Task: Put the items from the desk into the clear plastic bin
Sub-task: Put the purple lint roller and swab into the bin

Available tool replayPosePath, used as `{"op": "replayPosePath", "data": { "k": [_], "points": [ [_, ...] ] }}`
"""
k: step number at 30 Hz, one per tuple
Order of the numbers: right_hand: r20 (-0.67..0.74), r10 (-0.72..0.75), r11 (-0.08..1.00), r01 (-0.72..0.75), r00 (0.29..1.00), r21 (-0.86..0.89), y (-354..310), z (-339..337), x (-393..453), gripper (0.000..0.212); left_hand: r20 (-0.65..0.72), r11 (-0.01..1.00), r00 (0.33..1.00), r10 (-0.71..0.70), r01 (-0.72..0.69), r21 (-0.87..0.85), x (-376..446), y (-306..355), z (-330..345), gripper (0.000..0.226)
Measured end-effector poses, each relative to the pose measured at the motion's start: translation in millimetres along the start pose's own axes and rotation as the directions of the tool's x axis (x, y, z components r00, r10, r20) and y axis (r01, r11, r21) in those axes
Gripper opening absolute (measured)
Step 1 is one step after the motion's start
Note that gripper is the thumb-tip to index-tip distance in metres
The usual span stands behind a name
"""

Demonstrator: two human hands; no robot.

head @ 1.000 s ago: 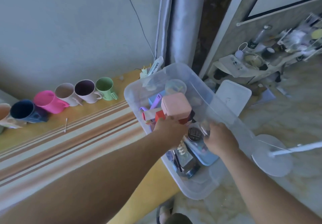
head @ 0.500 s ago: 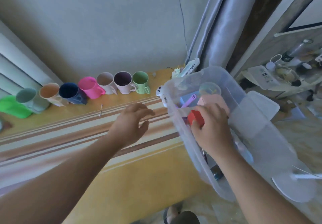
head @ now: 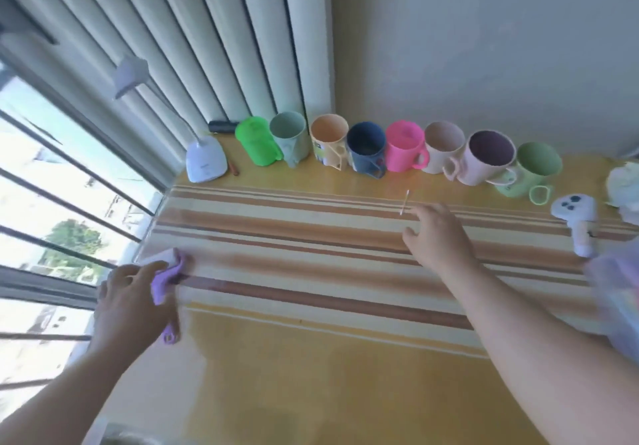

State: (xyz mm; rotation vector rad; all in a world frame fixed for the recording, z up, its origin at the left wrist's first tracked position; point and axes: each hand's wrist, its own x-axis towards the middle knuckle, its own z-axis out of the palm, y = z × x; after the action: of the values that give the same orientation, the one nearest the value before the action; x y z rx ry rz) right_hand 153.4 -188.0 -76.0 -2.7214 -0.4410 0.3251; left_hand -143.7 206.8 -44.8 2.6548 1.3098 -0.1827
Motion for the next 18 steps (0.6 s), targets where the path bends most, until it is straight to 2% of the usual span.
{"op": "replayPosePath", "data": {
  "k": [3, 5, 7, 9, 11, 13, 16, 18],
  "points": [
    [0.012, 0.006, 0.999, -0.006, 1.0, -0.052, -16, 40, 37, 0.051, 0.062, 0.991, 0.99, -0.129, 0.127, 0.03, 5, -46, 19, 0.086],
    [0.013, 0.062, 0.99, -0.059, 0.998, -0.126, -20, 58, 54, 0.054, 0.158, 0.983, 0.972, -0.173, 0.181, -0.037, 7, -55, 33, 0.094],
    [-0.026, 0.099, 0.987, -0.102, 0.995, -0.121, -22, 70, 63, 0.048, 0.211, 0.971, 0.97, -0.123, 0.161, -0.174, 3, -49, 41, 0.081],
    [-0.086, 0.043, 0.997, -0.048, 0.995, -0.066, -22, 77, 67, 0.032, 0.221, 0.942, 0.97, -0.104, 0.167, -0.292, 4, -34, 50, 0.068],
    [-0.119, -0.029, 0.999, 0.024, 0.992, -0.043, -23, 80, 66, 0.019, 0.249, 0.894, 0.957, -0.146, 0.236, -0.382, 7, -19, 58, 0.07],
    [-0.129, -0.041, 0.999, 0.043, 0.991, 0.012, -27, 79, 64, 0.023, 0.242, 0.865, 0.958, -0.153, 0.248, -0.436, 15, -10, 68, 0.076],
    [-0.144, -0.098, 0.993, 0.107, 0.985, 0.055, -38, 81, 57, 0.034, 0.221, 0.917, 0.973, -0.06, 0.141, -0.373, 18, 6, 79, 0.08],
    [-0.128, -0.111, 0.991, 0.121, 0.986, 0.066, -44, 83, 55, 0.031, 0.221, 0.935, 0.974, 0.055, 0.028, -0.354, 10, 38, 73, 0.082]
  ]
}}
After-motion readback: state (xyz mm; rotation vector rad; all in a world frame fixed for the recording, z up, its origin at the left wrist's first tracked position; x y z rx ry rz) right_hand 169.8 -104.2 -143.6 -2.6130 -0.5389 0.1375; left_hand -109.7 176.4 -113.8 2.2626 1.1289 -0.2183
